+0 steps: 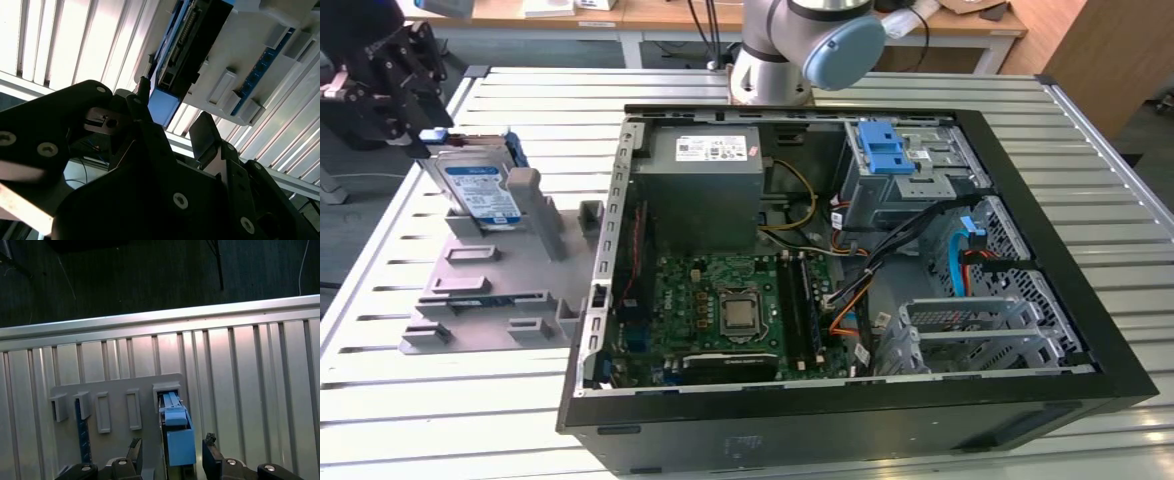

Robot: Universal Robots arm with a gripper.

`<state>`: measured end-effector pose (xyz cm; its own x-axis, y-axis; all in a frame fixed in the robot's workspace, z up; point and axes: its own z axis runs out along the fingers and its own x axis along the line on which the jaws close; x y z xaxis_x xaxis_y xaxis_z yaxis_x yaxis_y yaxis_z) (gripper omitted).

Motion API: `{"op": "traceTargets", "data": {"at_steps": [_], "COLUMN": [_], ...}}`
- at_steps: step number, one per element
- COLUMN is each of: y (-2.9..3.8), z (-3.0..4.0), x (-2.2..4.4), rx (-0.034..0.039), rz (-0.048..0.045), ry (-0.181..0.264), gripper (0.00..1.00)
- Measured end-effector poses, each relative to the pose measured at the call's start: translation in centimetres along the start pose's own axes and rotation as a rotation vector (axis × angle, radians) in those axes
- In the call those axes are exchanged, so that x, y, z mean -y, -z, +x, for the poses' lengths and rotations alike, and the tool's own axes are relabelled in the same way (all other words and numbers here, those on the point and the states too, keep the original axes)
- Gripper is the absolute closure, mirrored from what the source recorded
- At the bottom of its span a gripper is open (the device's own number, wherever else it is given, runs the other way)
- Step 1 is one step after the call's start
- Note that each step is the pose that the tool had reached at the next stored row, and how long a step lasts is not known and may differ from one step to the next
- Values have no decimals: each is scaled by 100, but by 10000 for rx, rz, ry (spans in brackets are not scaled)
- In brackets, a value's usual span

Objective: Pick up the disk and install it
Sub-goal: 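Pick up the disk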

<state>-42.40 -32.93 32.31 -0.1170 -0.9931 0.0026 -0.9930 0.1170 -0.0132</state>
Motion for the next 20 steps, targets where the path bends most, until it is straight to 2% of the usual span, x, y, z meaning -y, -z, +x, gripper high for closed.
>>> {"op": "traceTargets", "data": {"at_steps": [20], "y": [-165], "z": [-43], "x": [-51], "rx": [0], "rz": [3], "ry": [10], "gripper": [41]}}
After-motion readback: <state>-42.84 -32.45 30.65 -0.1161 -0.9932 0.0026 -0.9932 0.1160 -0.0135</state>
